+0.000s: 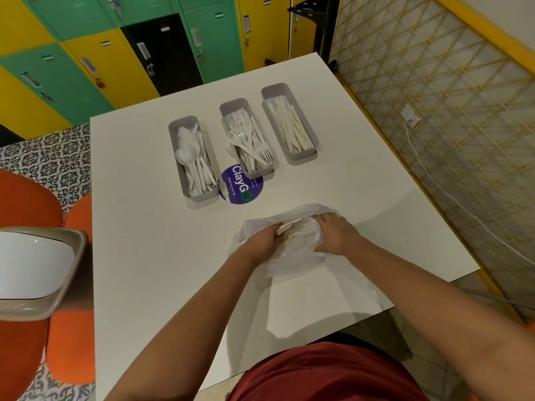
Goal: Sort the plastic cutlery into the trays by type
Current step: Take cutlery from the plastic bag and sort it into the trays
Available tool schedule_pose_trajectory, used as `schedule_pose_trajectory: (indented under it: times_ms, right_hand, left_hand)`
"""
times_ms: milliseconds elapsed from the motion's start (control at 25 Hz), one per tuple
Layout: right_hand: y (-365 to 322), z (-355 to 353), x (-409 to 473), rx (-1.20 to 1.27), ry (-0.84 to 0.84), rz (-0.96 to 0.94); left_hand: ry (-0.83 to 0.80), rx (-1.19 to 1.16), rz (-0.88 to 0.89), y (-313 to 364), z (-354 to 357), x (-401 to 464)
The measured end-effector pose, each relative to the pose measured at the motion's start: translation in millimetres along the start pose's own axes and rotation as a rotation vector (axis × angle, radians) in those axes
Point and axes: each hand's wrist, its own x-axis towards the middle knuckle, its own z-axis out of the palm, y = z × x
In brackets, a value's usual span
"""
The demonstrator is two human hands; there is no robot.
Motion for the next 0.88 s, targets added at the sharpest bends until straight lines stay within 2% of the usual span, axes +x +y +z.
schedule_pose_trajectory:
  times_ms: [160, 360, 520, 600, 720, 880]
  right_hand:
    - [0.7, -1.2, -0.1, 0.063, 0.006, 0.013]
    - [0.5, -3.9, -1.1, 0.036, -0.021, 0.001]
    - [1.6, -3.7, -0.3, 0.086, -0.031, -0.004]
    - [-3.4, -6.1, -2.2, 0.219, 0.014, -0.005]
    - [-8.1, -8.5, -2.7, 0.543, 0.180, 0.024]
    - [-9.8, -5.9, -1.9, 0.602, 0.260, 0.043]
  left_hand:
    - [0.014, -0.017, 0.094, 6.2, -3.8, -3.9]
    - [0.201, -0.075, -0.013, -2.0, -3.6, -6.7]
    - [0.166, -0.044, -0.015, -1.7, -2.4, -8.3]
    - [0.163, -0.032, -0.013, -2.6, -1.6, -9.0]
    - [0.156, -0.019, 0.006, -1.6, -1.8, -10.3]
    - [0.168, 0.021, -0.034, -5.7, 1.4, -10.7]
